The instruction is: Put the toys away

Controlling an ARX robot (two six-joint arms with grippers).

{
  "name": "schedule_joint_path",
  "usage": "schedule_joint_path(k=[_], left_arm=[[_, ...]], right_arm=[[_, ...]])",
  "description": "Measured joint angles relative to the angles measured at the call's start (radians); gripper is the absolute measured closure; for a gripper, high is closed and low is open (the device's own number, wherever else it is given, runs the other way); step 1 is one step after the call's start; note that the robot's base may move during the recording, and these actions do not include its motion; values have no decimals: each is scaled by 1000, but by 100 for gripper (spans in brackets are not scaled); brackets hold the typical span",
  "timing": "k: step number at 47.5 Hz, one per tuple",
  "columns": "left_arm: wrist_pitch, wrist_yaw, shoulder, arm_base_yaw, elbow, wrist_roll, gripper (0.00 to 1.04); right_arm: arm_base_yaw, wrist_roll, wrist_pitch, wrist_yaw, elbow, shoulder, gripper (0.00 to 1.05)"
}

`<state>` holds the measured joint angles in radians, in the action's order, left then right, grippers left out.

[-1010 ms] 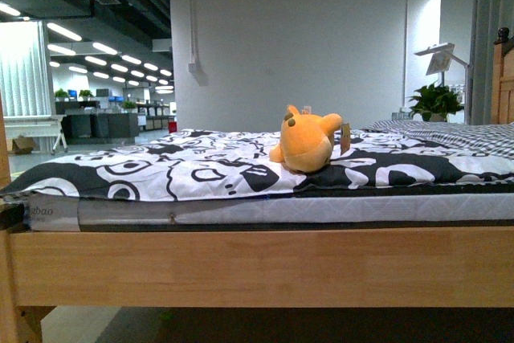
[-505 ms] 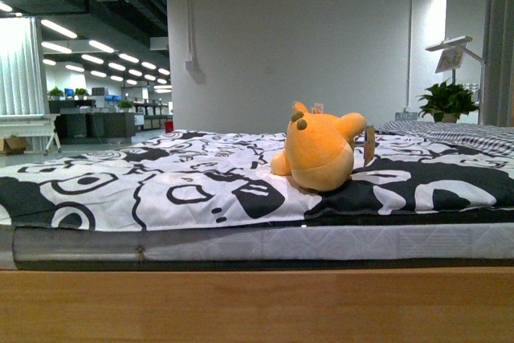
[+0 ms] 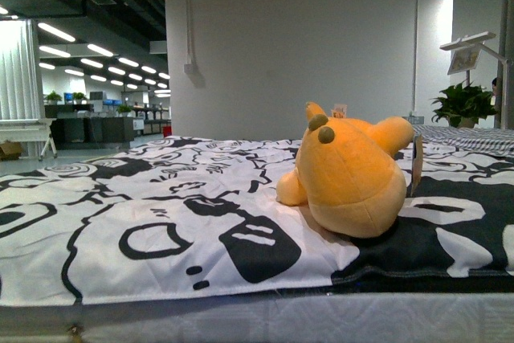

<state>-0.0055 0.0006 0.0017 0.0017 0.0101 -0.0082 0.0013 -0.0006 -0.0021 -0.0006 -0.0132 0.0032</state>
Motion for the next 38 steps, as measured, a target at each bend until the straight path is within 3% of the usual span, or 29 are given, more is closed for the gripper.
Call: schedule_joint_path(k=[16, 21, 27, 38], left_arm=[[0, 1, 0, 0, 0, 0, 6], [0, 1, 0, 0, 0, 0, 6], [0, 0, 0, 0, 0, 0, 6], [0, 0, 0, 0, 0, 0, 6]], right_arm=[[0, 0, 0, 0, 0, 0, 0], [-73, 91, -37, -202, -16, 57, 0], [-150, 152, 85, -283, -50, 190, 0], [-204, 173, 341, -301, -175, 471, 0]])
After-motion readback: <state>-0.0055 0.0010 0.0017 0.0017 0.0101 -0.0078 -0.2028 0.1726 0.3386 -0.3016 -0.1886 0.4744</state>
